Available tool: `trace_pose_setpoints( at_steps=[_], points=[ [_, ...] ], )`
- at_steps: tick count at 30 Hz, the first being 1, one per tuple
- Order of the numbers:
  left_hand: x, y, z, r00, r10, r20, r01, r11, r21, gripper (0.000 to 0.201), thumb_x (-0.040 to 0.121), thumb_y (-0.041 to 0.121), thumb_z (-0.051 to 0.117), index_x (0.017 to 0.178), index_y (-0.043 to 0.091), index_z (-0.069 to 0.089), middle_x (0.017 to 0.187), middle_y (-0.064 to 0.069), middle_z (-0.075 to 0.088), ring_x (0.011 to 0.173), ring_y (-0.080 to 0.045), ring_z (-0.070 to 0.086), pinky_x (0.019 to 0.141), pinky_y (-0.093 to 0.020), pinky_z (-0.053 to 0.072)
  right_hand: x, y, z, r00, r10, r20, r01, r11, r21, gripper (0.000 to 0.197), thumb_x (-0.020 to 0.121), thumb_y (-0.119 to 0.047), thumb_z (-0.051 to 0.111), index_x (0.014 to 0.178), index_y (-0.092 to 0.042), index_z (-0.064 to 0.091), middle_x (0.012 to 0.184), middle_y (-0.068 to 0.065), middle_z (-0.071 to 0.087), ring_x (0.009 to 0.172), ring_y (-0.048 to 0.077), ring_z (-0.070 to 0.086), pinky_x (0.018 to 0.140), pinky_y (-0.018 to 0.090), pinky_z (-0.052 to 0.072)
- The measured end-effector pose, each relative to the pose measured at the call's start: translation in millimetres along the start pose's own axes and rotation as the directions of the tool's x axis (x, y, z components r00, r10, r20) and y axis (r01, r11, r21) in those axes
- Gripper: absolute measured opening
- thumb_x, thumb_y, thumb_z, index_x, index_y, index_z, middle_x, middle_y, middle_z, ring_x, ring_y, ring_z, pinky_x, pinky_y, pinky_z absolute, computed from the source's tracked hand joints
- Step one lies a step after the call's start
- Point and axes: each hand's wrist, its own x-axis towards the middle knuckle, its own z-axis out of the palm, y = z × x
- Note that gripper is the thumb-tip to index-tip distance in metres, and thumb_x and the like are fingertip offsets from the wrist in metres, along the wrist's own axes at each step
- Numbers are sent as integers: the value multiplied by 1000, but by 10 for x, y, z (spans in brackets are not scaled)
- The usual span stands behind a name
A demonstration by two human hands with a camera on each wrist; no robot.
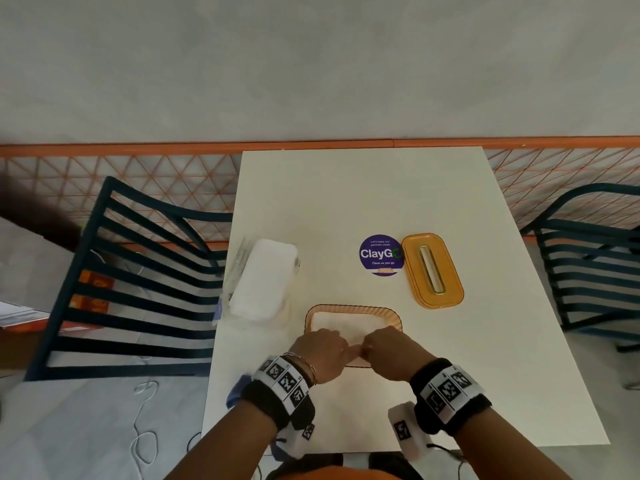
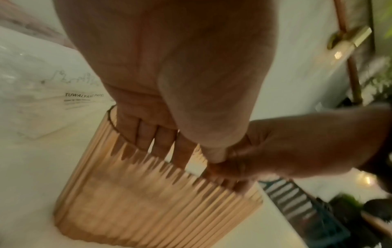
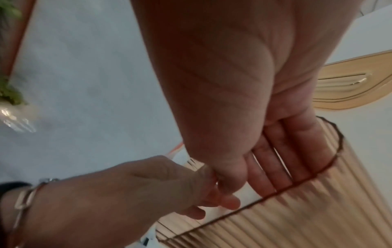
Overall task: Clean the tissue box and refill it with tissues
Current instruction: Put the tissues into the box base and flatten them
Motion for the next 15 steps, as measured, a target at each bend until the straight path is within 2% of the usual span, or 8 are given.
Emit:
trace_pose_setpoints(
  at_steps=[2,3,5,7,9,10,12,15],
  points=[
    [-90,-53,-54,984,-67,-167,27,973,-230,40,102,47,43,115,24,72,118,1,71,109,-20,65,96,-42,54,-19,-10,-5,999,-25,31,24,999,32,41,104,-42,46,112,-12,72,108,6,72,100,24,67,90,38,56],
    [-139,-111,-97,952,-128,-278,27,939,-343,33,99,45,49,110,26,74,113,8,73,104,-13,67,94,-38,55,-33,7,0,998,-30,47,27,998,64,42,101,-49,52,115,-15,72,112,3,71,103,21,66,92,37,54],
    [-232,-278,-231,841,-285,-461,26,871,-491,21,96,38,59,106,27,74,105,13,74,96,-5,67,89,-28,57,-52,52,26,995,-32,90,23,995,94,49,90,-57,65,123,-22,68,119,-3,68,108,17,63,96,33,52],
    [-265,-543,-364,711,-463,-529,106,814,-570,17,96,31,64,109,25,72,105,10,73,96,-6,67,86,-23,55,-46,78,44,995,-32,92,24,996,81,51,86,-52,73,127,-23,65,123,-5,66,110,15,62,96,29,50],
    [-235,-843,-451,607,-619,-499,258,747,-613,30,93,33,66,121,22,66,119,2,70,107,-15,65,91,-31,54,-34,66,32,997,-29,76,25,998,50,46,88,-45,73,128,-22,65,124,-4,67,111,15,63,96,28,50],
    [-202,-976,-468,584,-687,-433,346,693,-633,44,91,37,68,130,20,61,129,-3,65,116,-21,61,97,-38,53,-32,55,27,997,-30,71,28,999,34,45,89,-44,72,128,-22,65,124,-3,67,112,16,62,96,28,50],
    [-142,-1155,-475,581,-755,-304,478,619,-623,73,84,45,74,145,15,47,144,-9,51,132,-30,50,104,-48,49,-21,34,32,998,-29,55,30,1000,-4,43,90,-46,69,127,-24,65,124,-3,66,112,17,61,96,29,49],
    [-79,-1281,-435,585,-760,-283,532,623,-573,93,75,55,79,148,12,41,145,-12,50,135,-34,47,107,-52,47,33,24,47,1000,-12,-21,11,999,-40,41,92,-50,66,125,-26,65,127,-3,64,116,18,59,99,30,48]
  ],
)
